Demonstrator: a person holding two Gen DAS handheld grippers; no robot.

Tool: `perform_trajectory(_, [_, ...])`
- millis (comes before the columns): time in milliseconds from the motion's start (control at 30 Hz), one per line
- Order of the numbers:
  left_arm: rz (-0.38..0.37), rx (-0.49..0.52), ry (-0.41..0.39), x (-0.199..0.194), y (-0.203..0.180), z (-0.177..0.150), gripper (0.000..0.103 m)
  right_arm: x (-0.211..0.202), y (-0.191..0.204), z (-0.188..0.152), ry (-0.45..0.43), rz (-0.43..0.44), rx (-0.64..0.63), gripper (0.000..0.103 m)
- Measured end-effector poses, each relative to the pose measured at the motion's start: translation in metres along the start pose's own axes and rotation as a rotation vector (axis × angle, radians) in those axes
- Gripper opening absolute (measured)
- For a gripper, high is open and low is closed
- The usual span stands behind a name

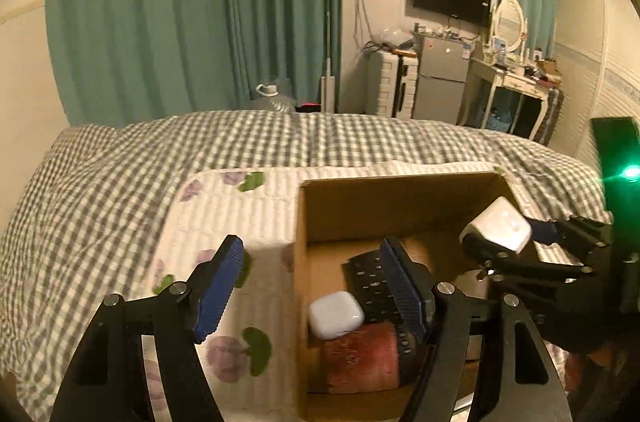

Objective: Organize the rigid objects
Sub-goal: 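Carry the pad and earbuds case into the box and open both tools, then grasp the black charger with the right tool while the left tool grasps the white charger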

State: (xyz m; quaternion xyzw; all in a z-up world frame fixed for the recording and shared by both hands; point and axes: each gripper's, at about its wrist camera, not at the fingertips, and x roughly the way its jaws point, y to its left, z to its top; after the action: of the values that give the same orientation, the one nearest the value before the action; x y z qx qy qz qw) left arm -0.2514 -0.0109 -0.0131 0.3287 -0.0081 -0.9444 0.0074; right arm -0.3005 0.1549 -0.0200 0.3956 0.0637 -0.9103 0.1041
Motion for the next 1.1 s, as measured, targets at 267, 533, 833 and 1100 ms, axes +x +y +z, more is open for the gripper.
perform_trajectory(267, [0.030, -0.016, 0.026, 0.015, 0.017, -0.012, 0.073, 0.044, 0.021, 0.002, 0.059, 0.010, -0.021, 0.057])
perform_trajectory(533, [0.008, -0.032, 0.012, -0.017, 0.019, -0.014, 0.088, -0.009, 0.013, 0.001, -0.047, -0.008, 0.002, 0.069])
perform_trajectory(833, [0.008, -0.013, -0.009, -0.095, 0.012, -0.038, 0.103, -0.107, 0.010, -0.031, -0.063, -0.055, -0.008, 0.092])
perform_trajectory(1100, [-0.020, 0.007, 0.000, -0.132, 0.010, -0.065, 0.103, -0.143, 0.016, -0.090, -0.035, -0.043, 0.022, 0.095])
